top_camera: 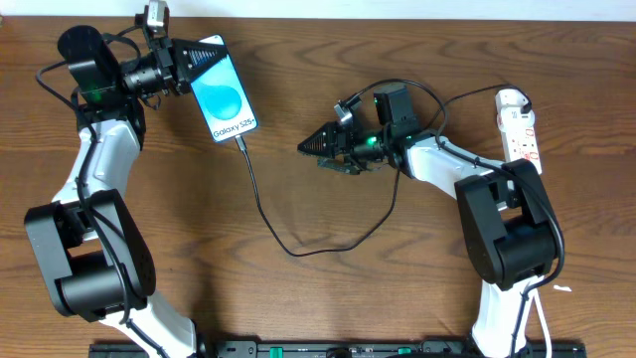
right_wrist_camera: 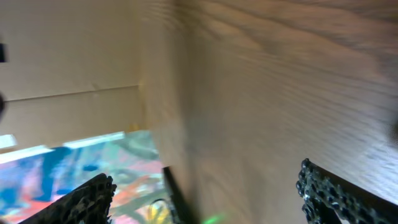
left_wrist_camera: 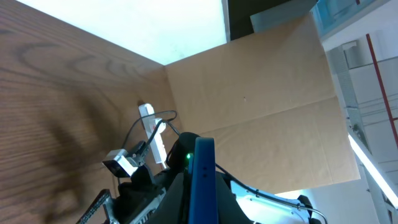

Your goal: Plug charger to phone and switch on socket

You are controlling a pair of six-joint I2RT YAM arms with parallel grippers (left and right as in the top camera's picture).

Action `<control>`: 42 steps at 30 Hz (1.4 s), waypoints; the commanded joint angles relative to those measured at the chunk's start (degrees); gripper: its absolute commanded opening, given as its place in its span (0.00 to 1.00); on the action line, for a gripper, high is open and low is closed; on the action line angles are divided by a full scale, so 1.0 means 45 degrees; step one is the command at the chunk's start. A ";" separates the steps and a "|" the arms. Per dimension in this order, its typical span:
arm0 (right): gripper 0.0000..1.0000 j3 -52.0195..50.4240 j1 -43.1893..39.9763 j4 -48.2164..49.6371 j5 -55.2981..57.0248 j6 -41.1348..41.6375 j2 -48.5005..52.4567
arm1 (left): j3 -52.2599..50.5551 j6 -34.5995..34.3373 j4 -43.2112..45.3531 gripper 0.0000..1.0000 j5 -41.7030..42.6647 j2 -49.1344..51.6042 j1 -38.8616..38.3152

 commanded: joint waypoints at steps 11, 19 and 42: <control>0.99 0.0063 -0.0010 -0.5309 0.7684 -0.2550 -0.3531 | 0.0034 -0.0015 0.0058 0.08 0.0301 0.0049 -0.0019; 0.99 0.0058 -0.0005 -0.7514 1.2065 -0.2531 -0.6824 | -0.0092 0.0656 0.0058 0.08 0.0287 0.0049 -0.0233; 0.99 0.0058 -0.0005 -0.9462 1.4634 -0.2535 -1.0020 | -0.4736 0.3672 -0.1928 0.08 -0.3390 0.0049 -0.0699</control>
